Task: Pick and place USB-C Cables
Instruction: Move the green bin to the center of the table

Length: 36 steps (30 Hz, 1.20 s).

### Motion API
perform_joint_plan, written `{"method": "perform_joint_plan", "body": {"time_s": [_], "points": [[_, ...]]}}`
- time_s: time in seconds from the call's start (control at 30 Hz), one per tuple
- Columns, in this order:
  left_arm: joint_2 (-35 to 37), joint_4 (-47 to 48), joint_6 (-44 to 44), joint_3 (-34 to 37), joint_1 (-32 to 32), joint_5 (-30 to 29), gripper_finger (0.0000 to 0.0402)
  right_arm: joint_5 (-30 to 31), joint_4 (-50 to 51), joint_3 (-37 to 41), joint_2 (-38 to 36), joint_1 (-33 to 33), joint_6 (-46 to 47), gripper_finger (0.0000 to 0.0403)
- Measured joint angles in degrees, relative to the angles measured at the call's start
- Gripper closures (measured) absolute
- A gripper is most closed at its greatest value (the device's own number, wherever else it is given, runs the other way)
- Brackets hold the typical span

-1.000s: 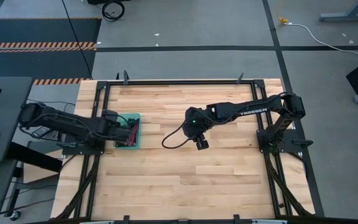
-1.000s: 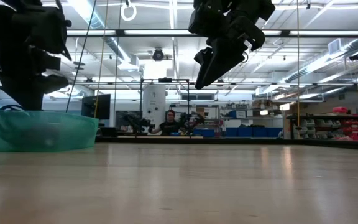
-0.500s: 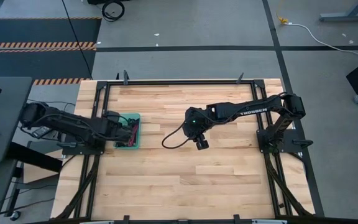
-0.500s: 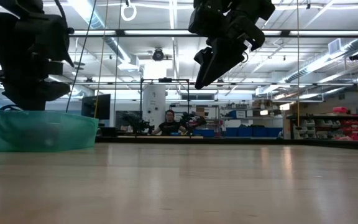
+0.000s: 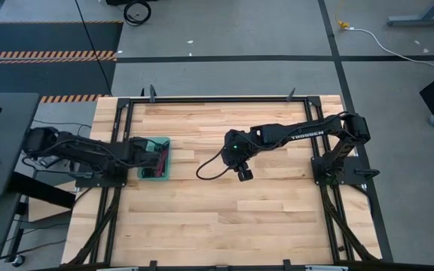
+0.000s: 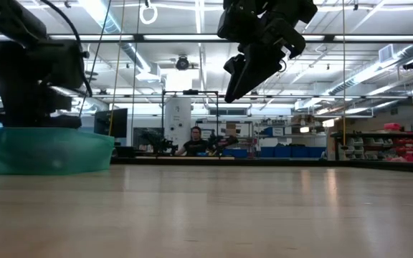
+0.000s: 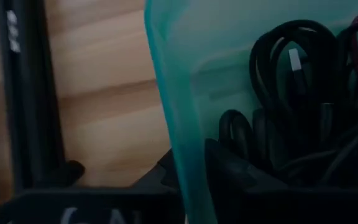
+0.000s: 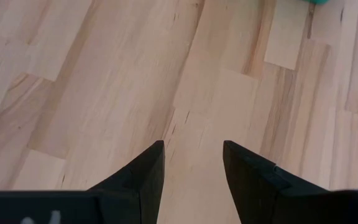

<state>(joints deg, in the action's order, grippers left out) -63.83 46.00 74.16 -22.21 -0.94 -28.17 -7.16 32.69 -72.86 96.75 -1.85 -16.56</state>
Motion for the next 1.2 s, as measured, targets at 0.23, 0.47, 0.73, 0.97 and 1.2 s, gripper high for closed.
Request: {"method": "perform_joint_plan", "body": {"time_s": [0.23, 0.47, 0.73, 0.97, 1.2], "points": [[0.24, -4.28, -4.37, 0.96, -2.01, 0.15, 0.0371, 0.00, 0.00, 0.00, 0.00, 0.00, -0.39, 0.0234], [0.15, -11.09, -11.66, -0.31, -3.75, 0.63, 0.0393, 0.00, 1.42, 0.00, 0.00, 0.00, -0.21, 0.0234], [0.06, -19.41, -17.82, -0.33, -5.03, 2.30, 0.0393, 0.18, 8.83, 0.00, -0.01, 0.17, 0.37, 0.0234], [0.04, -27.76, -25.26, -0.36, -5.30, 2.75, 0.0393, 0.25, 10.83, 0.00, 0.00, 1.03, -1.46, 0.0234], [-0.32, -29.47, -26.13, -0.36, -6.41, 4.65, 0.0393, 0.24, -0.84, 0.00, 0.00, 5.82, -13.05, 0.0234]]}}
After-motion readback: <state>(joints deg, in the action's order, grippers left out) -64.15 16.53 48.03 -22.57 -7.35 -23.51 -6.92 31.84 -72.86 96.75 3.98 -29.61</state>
